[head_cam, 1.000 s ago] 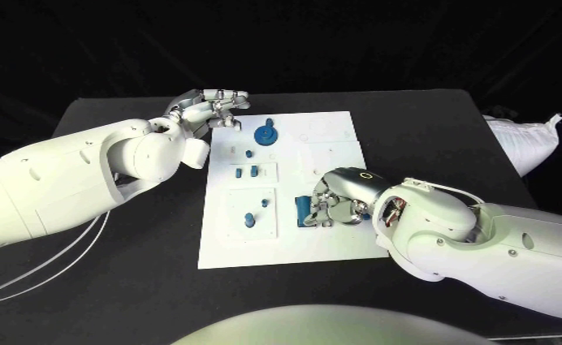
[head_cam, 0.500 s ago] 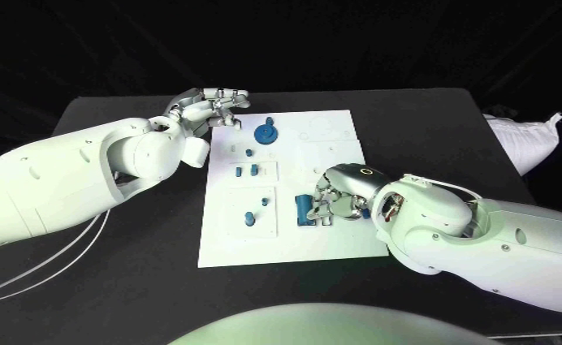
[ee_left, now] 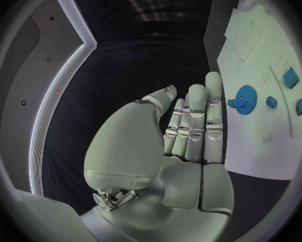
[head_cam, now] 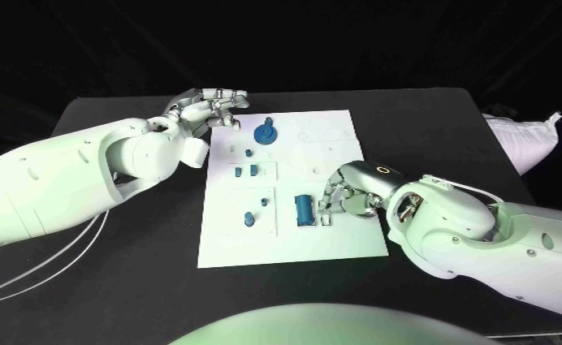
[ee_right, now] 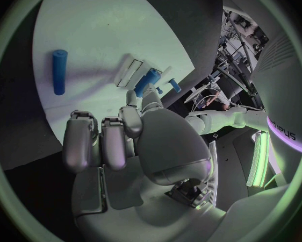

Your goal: Assemble the parts on the task board

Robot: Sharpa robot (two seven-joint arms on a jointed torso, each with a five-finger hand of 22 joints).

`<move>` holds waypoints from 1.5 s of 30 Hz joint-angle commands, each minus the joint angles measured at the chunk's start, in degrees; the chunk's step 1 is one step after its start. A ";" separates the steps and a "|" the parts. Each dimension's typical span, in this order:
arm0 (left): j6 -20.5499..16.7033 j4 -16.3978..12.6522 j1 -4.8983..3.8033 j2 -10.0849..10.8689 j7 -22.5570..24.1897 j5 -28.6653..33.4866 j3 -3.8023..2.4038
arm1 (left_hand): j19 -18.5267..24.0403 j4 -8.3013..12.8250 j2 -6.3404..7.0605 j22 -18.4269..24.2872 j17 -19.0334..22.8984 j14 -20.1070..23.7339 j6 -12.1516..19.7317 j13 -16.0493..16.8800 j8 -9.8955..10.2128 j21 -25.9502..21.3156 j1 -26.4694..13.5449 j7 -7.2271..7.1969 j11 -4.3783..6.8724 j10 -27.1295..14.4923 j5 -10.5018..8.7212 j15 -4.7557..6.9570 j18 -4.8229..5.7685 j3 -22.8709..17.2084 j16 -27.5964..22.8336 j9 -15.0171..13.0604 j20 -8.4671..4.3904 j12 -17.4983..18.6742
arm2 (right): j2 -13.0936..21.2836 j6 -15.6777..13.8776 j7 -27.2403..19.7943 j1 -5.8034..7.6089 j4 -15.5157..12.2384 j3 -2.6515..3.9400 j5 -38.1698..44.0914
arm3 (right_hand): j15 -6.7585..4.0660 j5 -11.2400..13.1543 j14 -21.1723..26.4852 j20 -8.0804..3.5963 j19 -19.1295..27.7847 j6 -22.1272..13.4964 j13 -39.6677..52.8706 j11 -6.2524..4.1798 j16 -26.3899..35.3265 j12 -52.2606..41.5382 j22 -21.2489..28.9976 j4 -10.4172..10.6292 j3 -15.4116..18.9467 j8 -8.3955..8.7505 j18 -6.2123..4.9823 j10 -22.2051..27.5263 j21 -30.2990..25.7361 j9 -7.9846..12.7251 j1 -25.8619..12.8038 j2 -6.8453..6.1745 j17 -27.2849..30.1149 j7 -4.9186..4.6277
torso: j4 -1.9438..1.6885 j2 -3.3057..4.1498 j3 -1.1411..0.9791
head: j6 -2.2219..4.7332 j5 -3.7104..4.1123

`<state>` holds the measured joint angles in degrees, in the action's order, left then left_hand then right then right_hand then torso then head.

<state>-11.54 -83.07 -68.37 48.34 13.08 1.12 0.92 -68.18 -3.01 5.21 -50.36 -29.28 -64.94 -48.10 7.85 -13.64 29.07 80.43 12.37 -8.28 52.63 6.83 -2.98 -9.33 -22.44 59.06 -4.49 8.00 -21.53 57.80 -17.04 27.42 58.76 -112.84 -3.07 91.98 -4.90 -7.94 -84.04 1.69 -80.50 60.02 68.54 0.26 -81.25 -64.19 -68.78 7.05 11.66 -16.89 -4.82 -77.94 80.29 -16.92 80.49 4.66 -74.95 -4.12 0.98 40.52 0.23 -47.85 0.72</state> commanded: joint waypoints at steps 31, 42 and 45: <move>1.19 -0.03 0.23 -0.03 0.22 0.06 0.12 | 0.10 0.23 -0.30 0.15 0.21 0.29 0.53 0.00 -0.65 -0.28 0.14 0.55 -0.16 -0.69 0.30 -0.08 -1.09 0.02 0.32 0.10 0.43 -0.64 | 8.75 5.89 5.87 1.09 1.38 -0.40 -1.51 | 1.51 -7.08 -3.77 1.20 -0.04 1.82 -1.58 0.29 -0.02 2.54 -0.72 6.41 0.65 6.56 0.63 -0.01 0.04 2.74 -5.41 -1.67 -3.44 -0.99 | 0.48 -0.12 0.09 | 1.04 2.42; 1.14 0.02 0.24 -0.03 0.11 0.05 0.13 | 0.10 0.22 -0.32 0.15 0.22 0.29 0.54 0.00 -0.67 -0.28 0.14 0.55 -0.16 -0.69 0.30 -0.08 -1.09 0.02 0.32 0.10 0.43 -0.66 | 7.28 5.35 5.81 0.73 1.37 -0.41 0.04 | 1.44 -6.95 -3.74 1.10 0.01 1.70 -1.61 0.26 0.05 2.71 -0.66 5.92 0.76 6.90 0.61 0.10 -0.01 2.76 -4.09 -2.09 -3.39 -1.03 | 0.47 -0.09 0.04 | 0.65 2.20; 1.14 0.02 0.24 -0.06 0.06 0.00 0.13 | 0.11 0.22 -0.36 0.16 0.23 0.30 0.55 0.00 -0.73 -0.29 0.14 0.55 -0.15 -0.70 0.30 -0.08 -1.09 0.01 0.33 0.10 0.43 -0.71 | 7.04 5.14 5.78 0.66 1.34 -0.41 0.58 | 1.45 -6.91 -3.75 1.11 -0.01 1.74 -1.58 0.26 0.04 2.70 -0.70 5.83 0.78 6.92 0.62 0.10 0.01 2.74 -3.89 -2.17 -3.40 -1.03 | 0.37 -0.07 0.05 | 0.54 2.17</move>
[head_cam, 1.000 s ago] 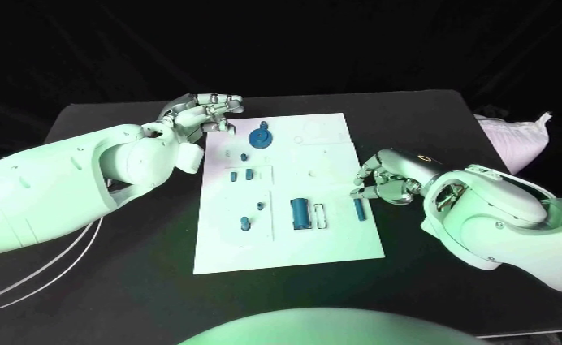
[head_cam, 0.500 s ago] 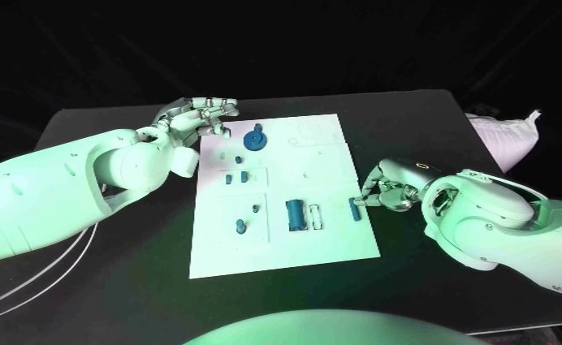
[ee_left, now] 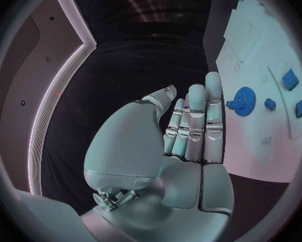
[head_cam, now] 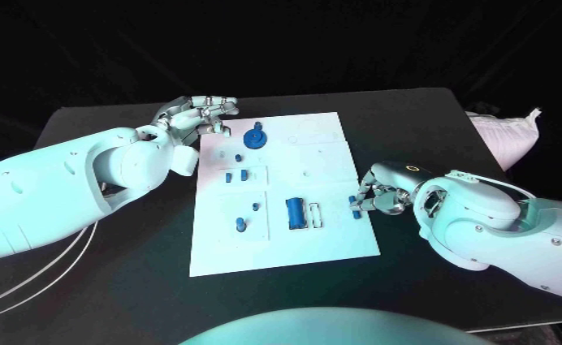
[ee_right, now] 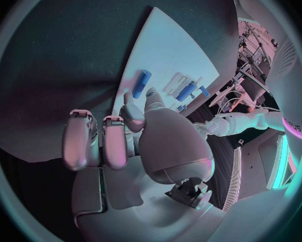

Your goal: Assemble the parts on the task board

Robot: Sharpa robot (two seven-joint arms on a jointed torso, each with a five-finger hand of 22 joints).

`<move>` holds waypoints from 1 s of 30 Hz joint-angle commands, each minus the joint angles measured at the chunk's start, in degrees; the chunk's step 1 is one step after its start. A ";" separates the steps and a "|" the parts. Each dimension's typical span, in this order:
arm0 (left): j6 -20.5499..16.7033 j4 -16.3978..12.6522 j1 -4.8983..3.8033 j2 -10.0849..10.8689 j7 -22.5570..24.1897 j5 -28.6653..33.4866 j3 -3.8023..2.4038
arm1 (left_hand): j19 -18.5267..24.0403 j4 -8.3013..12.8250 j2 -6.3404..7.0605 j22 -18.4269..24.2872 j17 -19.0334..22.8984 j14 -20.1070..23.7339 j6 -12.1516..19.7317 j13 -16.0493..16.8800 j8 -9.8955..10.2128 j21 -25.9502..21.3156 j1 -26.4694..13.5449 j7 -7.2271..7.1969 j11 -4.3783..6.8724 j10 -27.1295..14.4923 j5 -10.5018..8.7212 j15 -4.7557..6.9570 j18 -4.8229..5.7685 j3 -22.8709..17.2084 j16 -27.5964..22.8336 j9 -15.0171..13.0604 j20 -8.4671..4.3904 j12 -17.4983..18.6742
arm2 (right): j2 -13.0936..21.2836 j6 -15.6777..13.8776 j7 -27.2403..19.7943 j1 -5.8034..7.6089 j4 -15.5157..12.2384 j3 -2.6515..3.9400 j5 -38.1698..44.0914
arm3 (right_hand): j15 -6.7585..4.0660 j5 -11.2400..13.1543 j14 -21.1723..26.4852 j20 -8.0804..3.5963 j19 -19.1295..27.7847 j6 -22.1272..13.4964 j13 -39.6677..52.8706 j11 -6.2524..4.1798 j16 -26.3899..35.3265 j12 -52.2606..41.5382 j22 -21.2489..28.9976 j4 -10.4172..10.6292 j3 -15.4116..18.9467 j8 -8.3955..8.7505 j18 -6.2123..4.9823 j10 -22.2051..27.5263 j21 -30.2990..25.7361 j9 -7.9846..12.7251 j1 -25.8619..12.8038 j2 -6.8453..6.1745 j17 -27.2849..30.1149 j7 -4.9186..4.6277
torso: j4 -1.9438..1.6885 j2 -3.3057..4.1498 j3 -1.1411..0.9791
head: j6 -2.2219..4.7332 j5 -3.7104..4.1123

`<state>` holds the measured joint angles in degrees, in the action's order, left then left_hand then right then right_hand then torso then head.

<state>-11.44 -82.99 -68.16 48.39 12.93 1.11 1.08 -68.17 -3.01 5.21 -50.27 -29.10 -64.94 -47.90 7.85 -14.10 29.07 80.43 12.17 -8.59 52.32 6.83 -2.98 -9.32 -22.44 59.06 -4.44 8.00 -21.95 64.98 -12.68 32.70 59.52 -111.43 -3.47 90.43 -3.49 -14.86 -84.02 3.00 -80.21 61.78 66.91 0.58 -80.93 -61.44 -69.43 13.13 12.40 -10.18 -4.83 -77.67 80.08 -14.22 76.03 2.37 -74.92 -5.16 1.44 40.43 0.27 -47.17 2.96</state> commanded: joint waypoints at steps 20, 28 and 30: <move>1.30 -0.06 0.03 -0.13 0.09 -0.81 -0.03 | 0.12 0.71 -0.70 0.10 0.24 0.42 0.61 -0.07 -0.80 -0.26 0.82 0.73 0.20 -0.66 0.40 0.01 -1.14 -0.50 0.37 0.06 0.36 -0.72 | -2.35 4.86 0.60 -1.59 1.42 -0.04 8.04 | -0.20 7.17 -3.84 -0.43 -0.54 0.94 0.28 -0.34 -0.56 0.13 -0.75 -3.89 -2.22 0.46 0.75 -0.13 0.51 -0.25 6.86 1.03 -3.87 0.25 | 0.01 -0.07 0.02 | -0.58 -0.20; 1.40 -0.03 0.04 -0.09 -0.04 -1.01 -0.03 | 0.13 0.70 -0.71 0.10 0.25 0.44 0.64 -0.08 -0.84 -0.26 0.79 0.76 0.18 -0.69 0.38 0.00 -1.13 -0.50 0.37 0.07 0.37 -0.75 | -3.22 7.78 0.55 -2.48 1.66 -0.04 10.84 | -0.34 8.32 -3.83 -0.46 -0.65 1.61 0.25 -0.57 -0.56 0.33 -1.06 -5.31 -4.01 0.36 0.81 -0.06 0.63 -0.38 8.92 1.61 -3.93 0.53 | 0.06 -0.02 -0.03 | -0.61 -0.30; 1.44 -0.03 0.04 -0.12 -0.07 -1.08 -0.03 | 0.13 0.70 -0.71 0.10 0.25 0.44 0.64 -0.08 -0.84 -0.26 0.79 0.76 0.18 -0.69 0.38 0.00 -1.13 -0.50 0.37 0.07 0.37 -0.75 | -3.40 7.89 0.52 -2.57 1.66 -0.05 10.96 | -0.46 8.06 -3.84 -0.55 -0.68 1.81 0.26 -0.71 -0.59 0.38 -1.14 -5.82 -4.95 0.33 0.82 -0.05 0.67 -0.42 9.77 2.05 -3.97 0.69 | 0.03 -0.03 -0.03 | -0.58 -0.25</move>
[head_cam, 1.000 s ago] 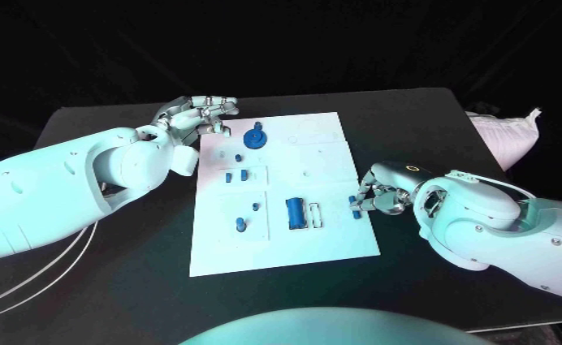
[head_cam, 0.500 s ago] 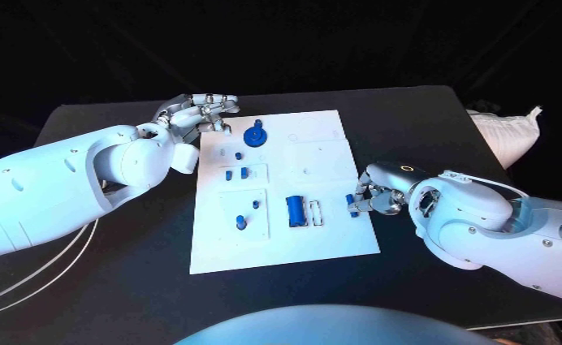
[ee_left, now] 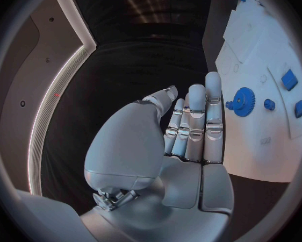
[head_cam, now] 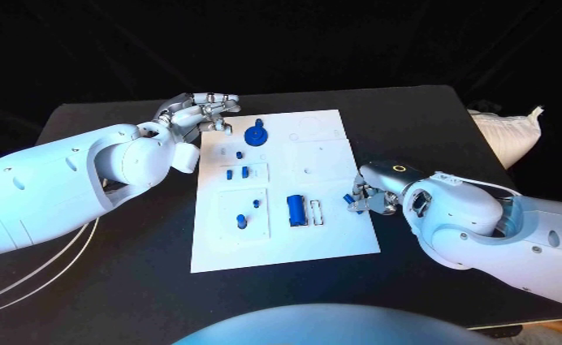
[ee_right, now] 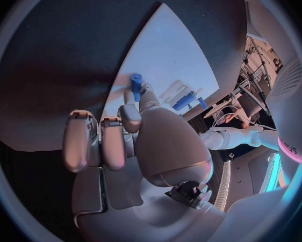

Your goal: Assemble the parts on the task board

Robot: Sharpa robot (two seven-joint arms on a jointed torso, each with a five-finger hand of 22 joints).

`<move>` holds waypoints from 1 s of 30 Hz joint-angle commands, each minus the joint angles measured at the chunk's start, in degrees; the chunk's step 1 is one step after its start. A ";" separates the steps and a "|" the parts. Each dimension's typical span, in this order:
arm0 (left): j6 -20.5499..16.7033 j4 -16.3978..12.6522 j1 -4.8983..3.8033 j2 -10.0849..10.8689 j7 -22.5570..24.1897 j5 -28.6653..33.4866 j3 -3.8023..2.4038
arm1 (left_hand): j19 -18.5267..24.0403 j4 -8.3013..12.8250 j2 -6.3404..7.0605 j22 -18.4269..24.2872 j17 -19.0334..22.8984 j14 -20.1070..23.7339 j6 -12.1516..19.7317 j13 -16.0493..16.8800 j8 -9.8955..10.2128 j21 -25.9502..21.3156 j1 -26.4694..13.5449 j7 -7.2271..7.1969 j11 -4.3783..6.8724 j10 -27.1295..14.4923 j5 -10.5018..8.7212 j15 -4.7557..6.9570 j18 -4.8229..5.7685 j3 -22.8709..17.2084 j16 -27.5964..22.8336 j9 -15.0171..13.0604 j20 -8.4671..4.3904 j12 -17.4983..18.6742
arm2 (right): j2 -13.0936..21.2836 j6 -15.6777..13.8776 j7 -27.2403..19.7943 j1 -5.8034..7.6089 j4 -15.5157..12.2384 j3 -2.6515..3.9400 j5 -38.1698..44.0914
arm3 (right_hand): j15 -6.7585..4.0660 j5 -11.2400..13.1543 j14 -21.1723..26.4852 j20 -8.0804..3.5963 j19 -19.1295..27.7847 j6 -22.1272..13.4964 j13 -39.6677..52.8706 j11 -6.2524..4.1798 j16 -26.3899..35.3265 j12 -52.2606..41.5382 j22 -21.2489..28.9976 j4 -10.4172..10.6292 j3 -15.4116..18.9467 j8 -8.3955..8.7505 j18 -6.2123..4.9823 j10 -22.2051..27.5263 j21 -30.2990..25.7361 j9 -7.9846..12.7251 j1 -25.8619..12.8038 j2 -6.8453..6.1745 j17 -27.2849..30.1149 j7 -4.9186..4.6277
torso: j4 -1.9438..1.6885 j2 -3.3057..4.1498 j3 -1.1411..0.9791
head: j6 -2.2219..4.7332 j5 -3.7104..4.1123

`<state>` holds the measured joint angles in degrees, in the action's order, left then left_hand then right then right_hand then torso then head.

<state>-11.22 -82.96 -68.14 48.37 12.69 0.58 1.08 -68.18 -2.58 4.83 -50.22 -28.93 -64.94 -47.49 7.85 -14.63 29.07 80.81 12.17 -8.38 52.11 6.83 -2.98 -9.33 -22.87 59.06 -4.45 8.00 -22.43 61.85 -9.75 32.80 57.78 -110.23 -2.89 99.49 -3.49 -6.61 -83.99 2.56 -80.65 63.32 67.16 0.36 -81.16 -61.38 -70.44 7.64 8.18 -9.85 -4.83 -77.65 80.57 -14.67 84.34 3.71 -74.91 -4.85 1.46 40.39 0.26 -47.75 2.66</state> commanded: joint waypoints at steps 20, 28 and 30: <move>1.26 -0.03 0.03 -0.22 0.06 -1.06 -0.04 | 0.19 0.65 -0.23 0.03 0.21 0.55 0.39 -0.13 -0.60 -0.22 0.73 0.77 -0.04 -0.65 0.38 0.01 -1.13 -0.27 0.38 0.08 0.33 -0.50 | -1.29 -3.01 0.00 -0.94 0.14 -0.63 -9.33 | -0.47 -9.91 -3.93 -0.29 -0.28 -0.11 0.58 -0.43 -0.45 0.14 -0.26 1.69 -8.32 1.34 0.84 -0.43 0.18 0.12 -1.02 -1.90 -4.25 0.22 | -0.11 -0.02 0.02 | -0.12 0.01; 1.19 0.01 0.04 -0.25 0.08 -1.09 -0.04 | 0.20 0.68 -0.27 0.02 0.22 0.56 0.40 -0.14 -0.64 -0.21 0.77 0.77 -0.04 -0.66 0.39 0.02 -1.13 -0.32 0.38 0.08 0.32 -0.53 | -0.51 -13.85 -1.94 -0.66 -1.58 -0.50 -18.72 | -0.20 -13.62 -4.12 -0.11 -0.44 -1.09 2.10 -0.13 -1.07 -1.57 -0.54 3.04 -12.98 2.08 0.88 -1.07 0.35 -0.23 -2.01 -3.58 -5.00 -0.26 | 0.01 0.01 -0.01 | -0.10 -0.23; 1.16 0.02 0.04 -0.25 0.08 -1.09 -0.04 | 0.20 0.68 -0.27 0.02 0.22 0.56 0.40 -0.14 -0.64 -0.21 0.77 0.77 -0.04 -0.66 0.39 0.02 -1.13 -0.32 0.38 0.08 0.32 -0.53 | -0.20 -15.47 -2.62 -0.31 -2.15 -0.44 -21.78 | -0.14 -13.88 -4.13 -0.03 -0.46 -1.20 2.20 0.00 -1.12 -1.65 -0.58 3.67 -13.86 2.21 0.89 -1.10 0.38 -0.34 -2.89 -4.13 -5.05 -0.34 | 0.05 0.00 0.01 | -0.09 -0.16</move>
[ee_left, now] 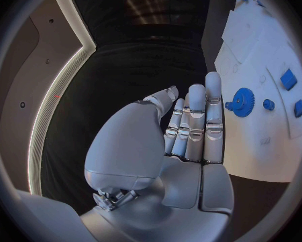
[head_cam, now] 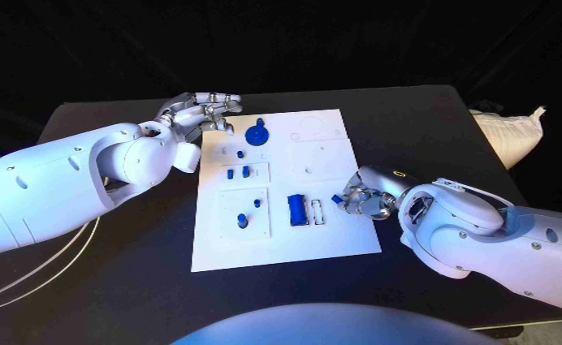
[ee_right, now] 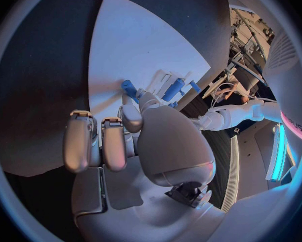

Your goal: Assemble the parts on the task board

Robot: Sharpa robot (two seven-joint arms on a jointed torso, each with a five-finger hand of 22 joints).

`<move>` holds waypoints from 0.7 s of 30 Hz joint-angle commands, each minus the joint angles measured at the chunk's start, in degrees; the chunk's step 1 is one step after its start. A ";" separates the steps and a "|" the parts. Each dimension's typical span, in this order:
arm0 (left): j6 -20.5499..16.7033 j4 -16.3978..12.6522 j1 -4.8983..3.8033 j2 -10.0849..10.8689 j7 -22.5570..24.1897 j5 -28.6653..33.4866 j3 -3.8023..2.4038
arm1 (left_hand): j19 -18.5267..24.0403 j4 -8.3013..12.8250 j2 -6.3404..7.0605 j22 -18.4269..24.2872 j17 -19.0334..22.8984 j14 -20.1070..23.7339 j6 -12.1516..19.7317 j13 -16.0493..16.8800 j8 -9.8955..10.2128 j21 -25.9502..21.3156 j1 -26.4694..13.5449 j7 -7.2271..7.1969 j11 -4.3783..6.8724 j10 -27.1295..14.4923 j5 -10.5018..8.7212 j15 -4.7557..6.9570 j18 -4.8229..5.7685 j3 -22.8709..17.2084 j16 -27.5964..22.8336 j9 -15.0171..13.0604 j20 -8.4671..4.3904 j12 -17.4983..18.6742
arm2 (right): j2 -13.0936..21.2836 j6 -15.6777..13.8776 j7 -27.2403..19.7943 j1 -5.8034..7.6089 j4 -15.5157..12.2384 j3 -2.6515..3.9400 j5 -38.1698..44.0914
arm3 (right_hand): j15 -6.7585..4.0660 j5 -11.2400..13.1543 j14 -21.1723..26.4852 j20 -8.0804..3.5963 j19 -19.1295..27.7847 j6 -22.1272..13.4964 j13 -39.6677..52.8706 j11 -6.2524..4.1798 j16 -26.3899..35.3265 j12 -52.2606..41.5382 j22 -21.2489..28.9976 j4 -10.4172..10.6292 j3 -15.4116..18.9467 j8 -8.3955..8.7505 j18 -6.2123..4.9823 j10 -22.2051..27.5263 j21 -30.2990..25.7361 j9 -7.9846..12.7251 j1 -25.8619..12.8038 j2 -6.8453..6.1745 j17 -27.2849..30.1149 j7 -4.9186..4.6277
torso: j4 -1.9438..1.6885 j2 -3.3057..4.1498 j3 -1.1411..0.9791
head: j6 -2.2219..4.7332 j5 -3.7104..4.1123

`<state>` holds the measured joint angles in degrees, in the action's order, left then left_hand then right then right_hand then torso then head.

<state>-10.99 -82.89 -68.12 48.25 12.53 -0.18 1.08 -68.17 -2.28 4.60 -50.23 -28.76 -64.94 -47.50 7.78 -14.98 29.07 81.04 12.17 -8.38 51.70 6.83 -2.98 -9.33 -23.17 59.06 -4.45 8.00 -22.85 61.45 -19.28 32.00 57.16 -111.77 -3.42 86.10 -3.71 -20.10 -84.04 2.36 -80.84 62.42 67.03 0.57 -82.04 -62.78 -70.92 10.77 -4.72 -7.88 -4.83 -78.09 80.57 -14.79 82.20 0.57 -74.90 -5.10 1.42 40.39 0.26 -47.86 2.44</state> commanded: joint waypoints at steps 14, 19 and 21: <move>0.97 0.11 0.06 -0.38 0.22 -0.34 -0.04 | 0.20 0.37 -0.04 0.03 0.05 0.56 0.41 -0.07 -0.30 -0.21 0.54 0.77 -0.04 -0.24 0.39 0.02 -1.13 -0.02 0.38 0.09 0.32 -0.11 | -0.64 -4.62 -2.77 1.16 -0.86 0.18 -18.13 | 0.24 -4.61 -4.04 0.35 -0.33 -0.06 2.64 -0.05 -0.23 -0.50 -0.33 3.02 -1.34 0.25 0.91 -0.75 0.49 -0.86 -4.91 -3.09 -5.02 -0.15 | 0.02 -0.05 0.07 | 0.03 0.12; 1.03 0.14 0.06 -0.43 0.16 -0.34 -0.04 | 0.20 0.37 -0.04 0.03 0.05 0.56 0.41 -0.07 -0.30 -0.21 0.54 0.77 -0.04 -0.24 0.39 0.02 -1.13 -0.02 0.38 0.09 0.32 -0.11 | -2.23 -2.90 -1.14 1.15 0.09 0.16 -18.31 | 0.20 -5.86 -4.06 0.33 -0.36 0.15 2.76 -0.12 -0.31 -0.62 -0.43 3.14 -1.30 0.13 0.92 -0.79 0.53 -1.06 -5.25 -3.34 -5.13 -0.06 | 0.11 0.01 0.10 | 0.12 0.12; 1.08 0.19 0.06 -0.50 0.11 -0.34 -0.04 | 0.21 0.40 -0.04 0.02 0.07 0.57 0.44 -0.08 -0.35 -0.20 0.54 0.78 -0.05 -0.27 0.38 0.01 -1.13 -0.04 0.38 0.09 0.32 -0.15 | -2.79 -2.36 -0.41 1.11 0.39 0.15 -18.21 | 0.18 -6.04 -4.07 0.32 -0.35 0.26 2.77 -0.15 -0.33 -0.63 -0.42 3.18 -1.31 0.07 0.92 -0.80 0.53 -1.13 -5.32 -3.32 -5.15 -0.02 | 0.09 0.01 0.08 | 0.13 0.10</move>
<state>-10.95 -82.66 -68.09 47.89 12.46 -0.30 1.08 -68.18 -2.28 4.60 -50.23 -28.77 -64.94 -47.50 7.78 -14.97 29.07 81.04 12.17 -8.39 51.70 6.83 -2.98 -9.33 -23.17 59.06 -4.46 8.00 -22.85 58.81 -23.80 30.29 58.33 -111.51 -3.26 69.03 -3.74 -25.88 -84.03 2.58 -81.05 62.36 69.71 0.27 -82.04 -63.45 -71.29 13.61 -5.95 -7.72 -4.83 -78.80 80.79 -15.87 77.51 -2.72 -74.94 -5.16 1.49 40.38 0.33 -47.74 2.59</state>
